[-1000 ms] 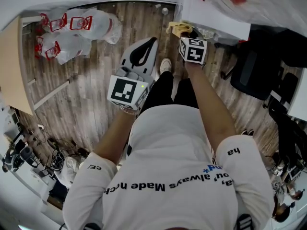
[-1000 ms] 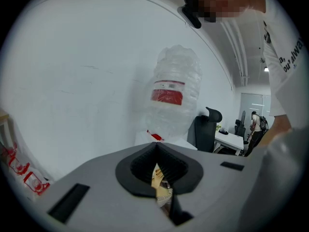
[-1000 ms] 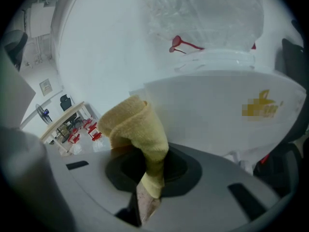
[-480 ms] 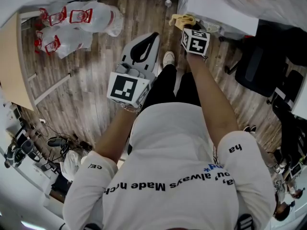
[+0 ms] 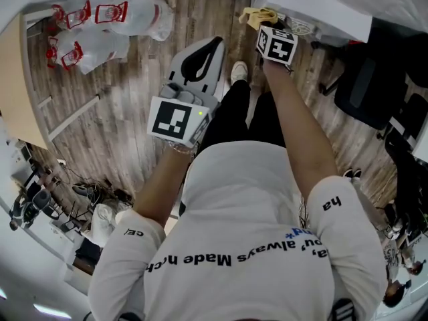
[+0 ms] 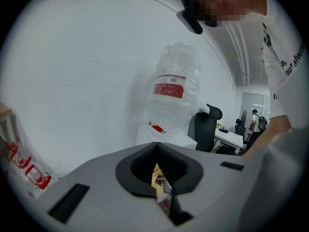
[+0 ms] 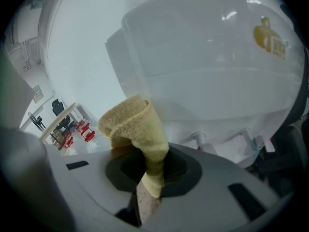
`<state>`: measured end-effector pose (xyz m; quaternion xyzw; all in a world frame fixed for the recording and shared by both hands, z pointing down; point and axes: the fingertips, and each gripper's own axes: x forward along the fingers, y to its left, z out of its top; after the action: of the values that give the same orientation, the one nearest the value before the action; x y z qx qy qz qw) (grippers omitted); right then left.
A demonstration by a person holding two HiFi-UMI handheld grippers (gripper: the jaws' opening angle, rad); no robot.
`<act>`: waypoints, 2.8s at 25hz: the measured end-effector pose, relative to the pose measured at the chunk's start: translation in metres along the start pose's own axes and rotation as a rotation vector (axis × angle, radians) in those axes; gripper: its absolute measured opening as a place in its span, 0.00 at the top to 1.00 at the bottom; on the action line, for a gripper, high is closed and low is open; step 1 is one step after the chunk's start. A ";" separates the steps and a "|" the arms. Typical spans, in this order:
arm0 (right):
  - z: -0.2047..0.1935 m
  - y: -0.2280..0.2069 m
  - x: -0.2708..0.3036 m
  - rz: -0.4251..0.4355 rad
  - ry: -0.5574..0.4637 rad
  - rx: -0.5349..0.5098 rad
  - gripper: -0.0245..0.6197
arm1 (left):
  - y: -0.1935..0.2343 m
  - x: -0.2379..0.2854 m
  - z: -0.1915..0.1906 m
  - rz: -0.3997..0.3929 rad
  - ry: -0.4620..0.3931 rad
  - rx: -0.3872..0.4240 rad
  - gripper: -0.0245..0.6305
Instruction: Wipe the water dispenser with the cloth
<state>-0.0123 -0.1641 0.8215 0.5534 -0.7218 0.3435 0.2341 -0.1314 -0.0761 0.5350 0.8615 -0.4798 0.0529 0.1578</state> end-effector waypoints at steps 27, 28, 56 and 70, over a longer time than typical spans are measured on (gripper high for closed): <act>-0.049 -0.021 0.055 -0.060 0.082 0.004 0.86 | 0.020 0.004 -0.023 0.019 0.027 0.007 0.93; -0.051 -0.022 0.058 -0.060 0.090 0.002 0.86 | 0.020 0.004 -0.023 0.019 0.026 0.008 0.93; -0.068 -0.039 -0.078 0.108 0.028 -0.176 0.86 | -0.034 0.004 0.008 -0.036 -0.019 0.032 0.93; 0.066 -0.064 -0.244 0.100 -0.238 -0.207 0.86 | -0.095 0.018 0.072 -0.117 -0.120 0.068 0.93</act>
<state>0.1202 -0.0679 0.6180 0.5265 -0.8026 0.2103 0.1852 -0.0463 -0.0671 0.4507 0.8945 -0.4353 0.0080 0.1020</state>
